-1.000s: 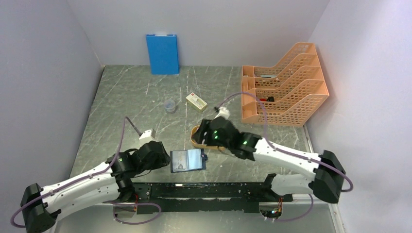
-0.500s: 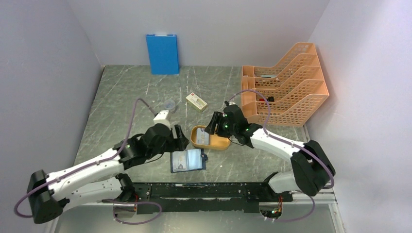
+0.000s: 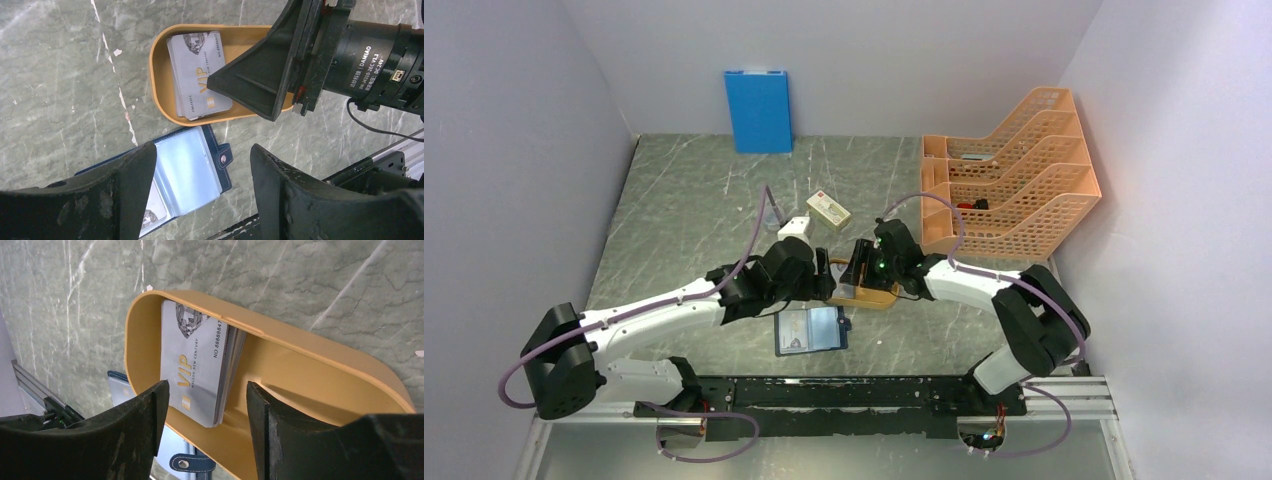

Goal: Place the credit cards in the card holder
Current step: Pick up the credit card from the storage box.

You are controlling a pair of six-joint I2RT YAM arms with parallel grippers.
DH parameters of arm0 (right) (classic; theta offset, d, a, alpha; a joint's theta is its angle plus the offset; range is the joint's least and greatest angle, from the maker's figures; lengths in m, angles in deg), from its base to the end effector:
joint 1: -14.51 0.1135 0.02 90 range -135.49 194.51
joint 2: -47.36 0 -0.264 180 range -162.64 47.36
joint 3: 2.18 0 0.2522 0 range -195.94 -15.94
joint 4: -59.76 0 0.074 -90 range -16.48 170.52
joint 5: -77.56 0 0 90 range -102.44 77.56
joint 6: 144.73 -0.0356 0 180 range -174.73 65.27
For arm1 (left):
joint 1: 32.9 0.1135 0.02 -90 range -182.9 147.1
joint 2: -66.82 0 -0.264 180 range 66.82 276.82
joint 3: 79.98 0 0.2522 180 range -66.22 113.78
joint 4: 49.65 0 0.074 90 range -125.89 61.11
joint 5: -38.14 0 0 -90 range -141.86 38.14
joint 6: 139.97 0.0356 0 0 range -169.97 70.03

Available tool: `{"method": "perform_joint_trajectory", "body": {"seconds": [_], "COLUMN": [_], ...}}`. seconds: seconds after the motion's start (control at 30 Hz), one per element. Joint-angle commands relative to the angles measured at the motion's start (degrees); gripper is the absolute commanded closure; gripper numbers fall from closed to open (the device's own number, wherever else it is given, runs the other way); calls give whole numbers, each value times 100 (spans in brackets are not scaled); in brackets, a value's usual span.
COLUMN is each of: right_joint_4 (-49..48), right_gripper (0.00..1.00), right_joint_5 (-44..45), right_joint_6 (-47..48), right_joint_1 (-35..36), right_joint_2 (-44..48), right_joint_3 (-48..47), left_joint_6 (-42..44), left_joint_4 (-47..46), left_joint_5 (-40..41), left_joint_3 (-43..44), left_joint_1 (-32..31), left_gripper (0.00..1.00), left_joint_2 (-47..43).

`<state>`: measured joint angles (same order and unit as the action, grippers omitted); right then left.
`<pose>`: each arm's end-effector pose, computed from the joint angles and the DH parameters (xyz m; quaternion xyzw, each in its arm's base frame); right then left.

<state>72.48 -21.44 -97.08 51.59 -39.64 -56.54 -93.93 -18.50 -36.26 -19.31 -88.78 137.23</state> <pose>0.2322 0.1825 0.1634 0.0126 0.9226 0.2978 0.2449 0.1548 -0.2115 0.2487 0.0375 0.9021 -0.2355 0.3595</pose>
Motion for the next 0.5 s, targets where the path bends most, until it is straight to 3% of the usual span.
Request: {"method": "perform_joint_trajectory", "body": {"seconds": [0.0,0.47], "right_joint_4": [-176,-258], "right_gripper": [39,62], "right_joint_5": [-160,-189], "right_joint_6": [51,-23], "right_joint_1": [-56,-265], "right_joint_2": [-76,-24], "right_joint_3": [-10,359], "left_joint_6": [-30,-255], "left_joint_4": [-66,73], "left_joint_5": [-23,-9], "left_joint_3": [51,-377], "left_joint_1": [91,157], "left_gripper": [27,31], "left_joint_2": [-39,-292]}}
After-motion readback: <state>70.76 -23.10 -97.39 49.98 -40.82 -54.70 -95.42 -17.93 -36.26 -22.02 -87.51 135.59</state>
